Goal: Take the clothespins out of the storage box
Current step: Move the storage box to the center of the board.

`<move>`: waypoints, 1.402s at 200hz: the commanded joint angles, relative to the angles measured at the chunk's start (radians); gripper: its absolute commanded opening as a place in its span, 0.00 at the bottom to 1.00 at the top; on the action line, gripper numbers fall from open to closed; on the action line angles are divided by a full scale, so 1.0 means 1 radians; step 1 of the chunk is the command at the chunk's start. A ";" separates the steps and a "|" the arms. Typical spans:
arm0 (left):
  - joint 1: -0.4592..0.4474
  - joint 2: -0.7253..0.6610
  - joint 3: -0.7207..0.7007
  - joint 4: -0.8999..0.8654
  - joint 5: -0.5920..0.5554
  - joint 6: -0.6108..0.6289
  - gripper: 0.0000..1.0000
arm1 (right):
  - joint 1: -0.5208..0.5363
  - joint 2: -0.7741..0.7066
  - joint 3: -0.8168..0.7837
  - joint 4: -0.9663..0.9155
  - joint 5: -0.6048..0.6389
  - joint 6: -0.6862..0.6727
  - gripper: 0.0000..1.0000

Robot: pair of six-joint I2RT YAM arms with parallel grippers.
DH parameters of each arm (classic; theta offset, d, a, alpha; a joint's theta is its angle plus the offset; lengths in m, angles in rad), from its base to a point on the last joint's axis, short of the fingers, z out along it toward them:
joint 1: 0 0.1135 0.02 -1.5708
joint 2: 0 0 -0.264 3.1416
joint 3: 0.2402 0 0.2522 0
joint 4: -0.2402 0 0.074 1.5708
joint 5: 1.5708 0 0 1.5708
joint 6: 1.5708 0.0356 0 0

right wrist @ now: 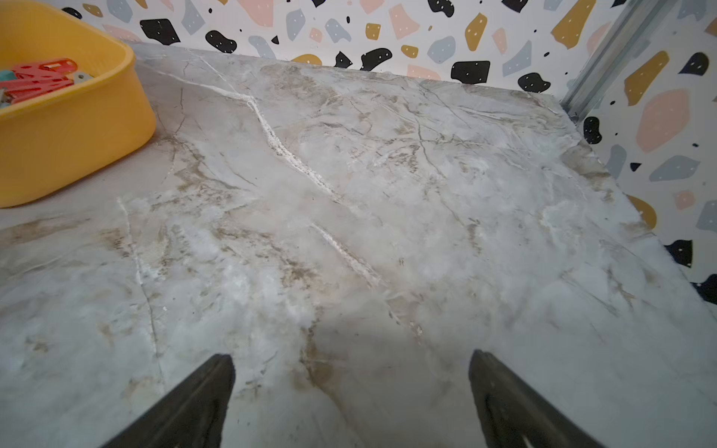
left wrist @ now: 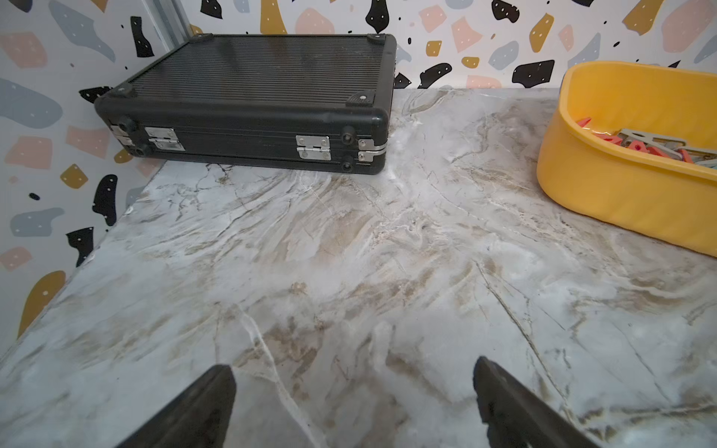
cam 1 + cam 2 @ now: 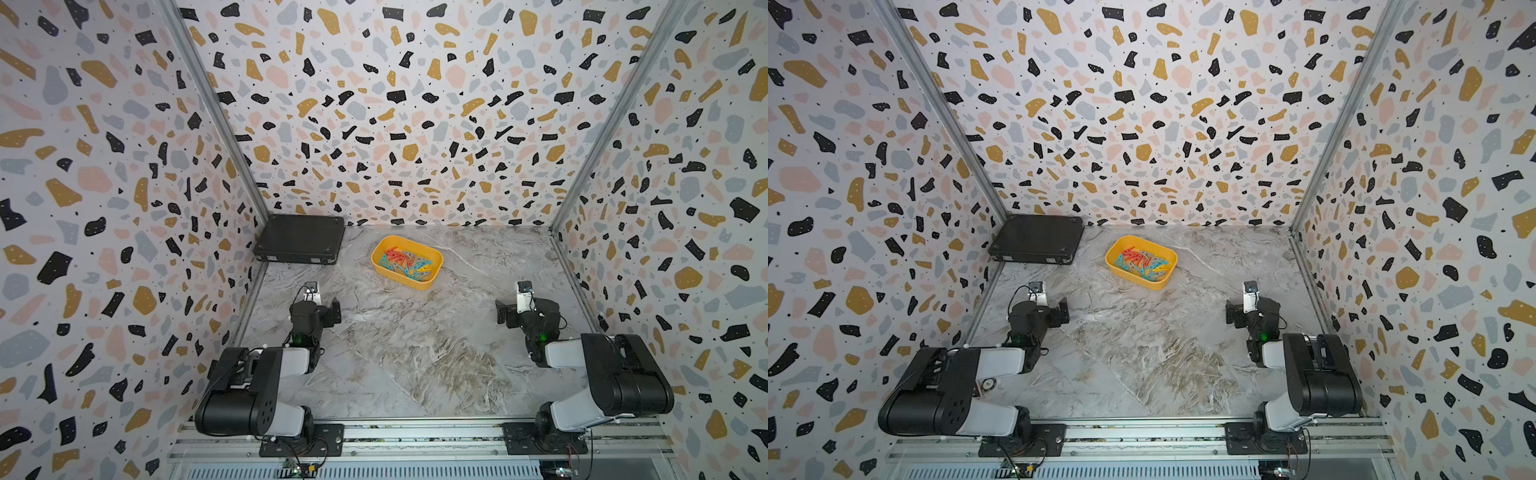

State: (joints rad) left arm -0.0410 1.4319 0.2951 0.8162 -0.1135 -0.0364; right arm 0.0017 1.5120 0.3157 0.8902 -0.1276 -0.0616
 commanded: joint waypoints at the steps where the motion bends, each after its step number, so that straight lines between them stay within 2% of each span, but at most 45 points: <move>1: 0.004 0.003 0.027 0.051 -0.001 0.017 1.00 | -0.003 -0.001 0.023 0.013 -0.009 -0.009 0.99; 150: 0.004 0.003 0.027 0.049 -0.001 0.017 1.00 | -0.002 0.001 0.024 0.012 -0.010 -0.008 0.99; 163: 0.004 0.004 0.029 0.047 0.001 0.016 1.00 | -0.002 0.000 0.034 -0.008 0.057 0.015 0.99; 177: 0.004 -0.014 0.037 0.034 0.069 0.044 1.00 | -0.002 -0.012 0.020 0.013 0.121 0.037 0.99; 186: 0.004 -0.076 0.058 -0.065 0.117 0.063 1.00 | -0.002 -0.045 -0.005 0.026 0.160 0.055 0.99; 206: 0.004 -0.237 0.188 -0.439 0.169 0.085 1.00 | 0.015 -0.200 -0.079 0.015 0.234 0.064 0.99; 213: 0.004 -0.270 0.244 -0.561 0.160 0.094 1.00 | 0.020 -0.275 -0.078 -0.075 0.267 0.093 0.99; 229: 0.004 -0.295 0.382 -0.839 0.162 0.142 1.00 | 0.019 -0.412 -0.007 -0.375 0.362 0.249 0.99; 255: 0.004 -0.249 0.585 -1.243 0.199 0.242 1.00 | 0.019 -0.457 0.158 -0.715 0.290 0.302 0.99; 270: 0.004 -0.238 0.643 -1.369 0.159 0.271 1.00 | 0.020 -0.432 0.256 -0.823 0.195 0.304 0.99; 280: 0.004 -0.256 0.654 -1.414 0.140 0.292 1.00 | 0.020 -0.411 0.298 -0.857 0.178 0.367 0.99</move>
State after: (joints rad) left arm -0.0402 1.1732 0.9134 -0.2184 0.0433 0.1574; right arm 0.0154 1.0756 0.4961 0.3161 0.1226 0.1844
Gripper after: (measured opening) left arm 0.997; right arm 0.992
